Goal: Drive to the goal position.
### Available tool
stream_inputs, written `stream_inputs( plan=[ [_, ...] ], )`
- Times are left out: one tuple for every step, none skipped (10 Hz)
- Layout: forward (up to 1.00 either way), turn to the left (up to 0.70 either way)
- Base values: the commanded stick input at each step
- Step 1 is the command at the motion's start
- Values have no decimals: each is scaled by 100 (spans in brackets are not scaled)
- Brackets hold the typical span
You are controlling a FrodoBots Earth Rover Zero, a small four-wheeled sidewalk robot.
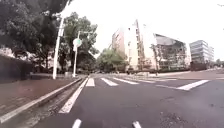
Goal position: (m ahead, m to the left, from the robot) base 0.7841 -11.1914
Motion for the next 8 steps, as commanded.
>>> stream_inputs(
  plan=[
    [0, -70],
    [0, -70],
    [0, -70],
    [0, -70],
    [0, -70],
    [0, -70],
    [0, -70],
    [0, -70]
  ],
)
